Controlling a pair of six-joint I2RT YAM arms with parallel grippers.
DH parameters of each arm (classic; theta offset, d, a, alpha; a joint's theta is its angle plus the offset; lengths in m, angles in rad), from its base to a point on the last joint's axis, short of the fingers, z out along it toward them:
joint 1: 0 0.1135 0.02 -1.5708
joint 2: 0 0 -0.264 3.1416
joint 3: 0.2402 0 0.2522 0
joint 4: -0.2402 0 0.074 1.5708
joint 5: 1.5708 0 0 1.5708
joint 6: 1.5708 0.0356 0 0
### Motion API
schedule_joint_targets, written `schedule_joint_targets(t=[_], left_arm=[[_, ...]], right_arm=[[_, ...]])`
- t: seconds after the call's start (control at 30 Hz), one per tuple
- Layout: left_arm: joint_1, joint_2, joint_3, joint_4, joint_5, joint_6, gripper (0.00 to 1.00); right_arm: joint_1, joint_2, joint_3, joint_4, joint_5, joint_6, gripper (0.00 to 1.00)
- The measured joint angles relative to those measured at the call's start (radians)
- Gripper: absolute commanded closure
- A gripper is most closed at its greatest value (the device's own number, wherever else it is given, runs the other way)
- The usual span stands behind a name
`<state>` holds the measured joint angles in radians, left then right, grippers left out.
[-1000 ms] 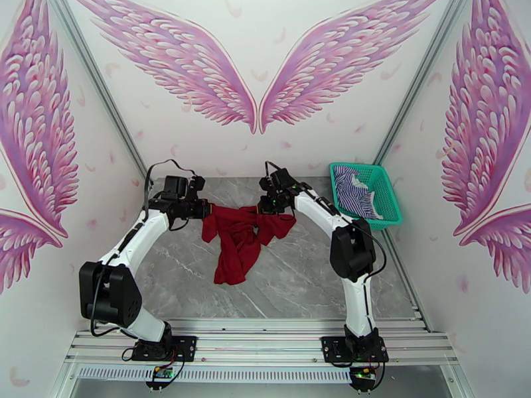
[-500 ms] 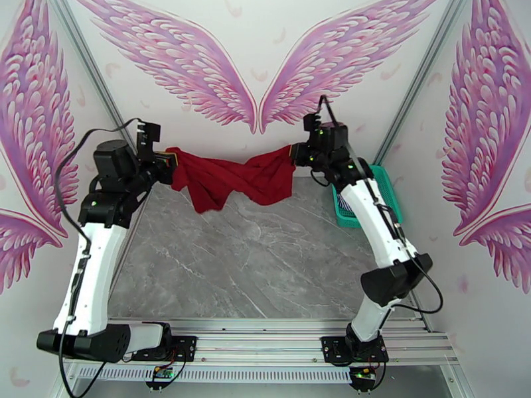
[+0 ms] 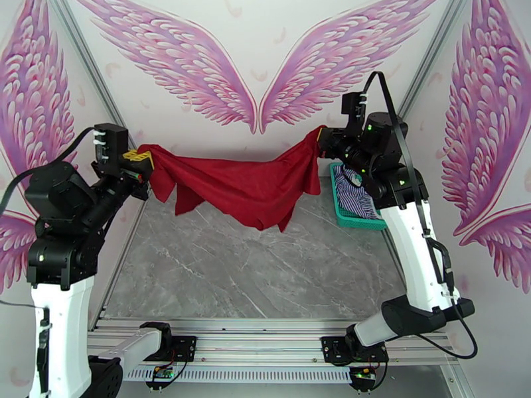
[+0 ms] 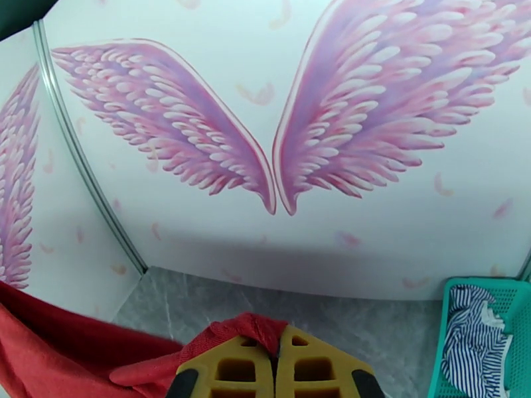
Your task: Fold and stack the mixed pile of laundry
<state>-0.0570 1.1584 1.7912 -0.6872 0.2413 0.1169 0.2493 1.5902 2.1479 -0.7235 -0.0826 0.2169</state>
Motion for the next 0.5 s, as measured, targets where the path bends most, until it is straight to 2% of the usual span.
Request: schedule_joint_targets(t=[0.3, 0.5], left_arm=[[0.015, 0.349, 0.106, -0.036, -0.012, -0.027, 1.00], [0.050, 0.465, 0.334, -0.034, -0.021, -0.050, 1.00]], right_arm=[[-0.093, 0.352, 0.255, -0.048, -0.109, 0.181, 1.00], [-0.101, 0.542, 0.537, -0.032, -0.164, 0.284, 1.00]])
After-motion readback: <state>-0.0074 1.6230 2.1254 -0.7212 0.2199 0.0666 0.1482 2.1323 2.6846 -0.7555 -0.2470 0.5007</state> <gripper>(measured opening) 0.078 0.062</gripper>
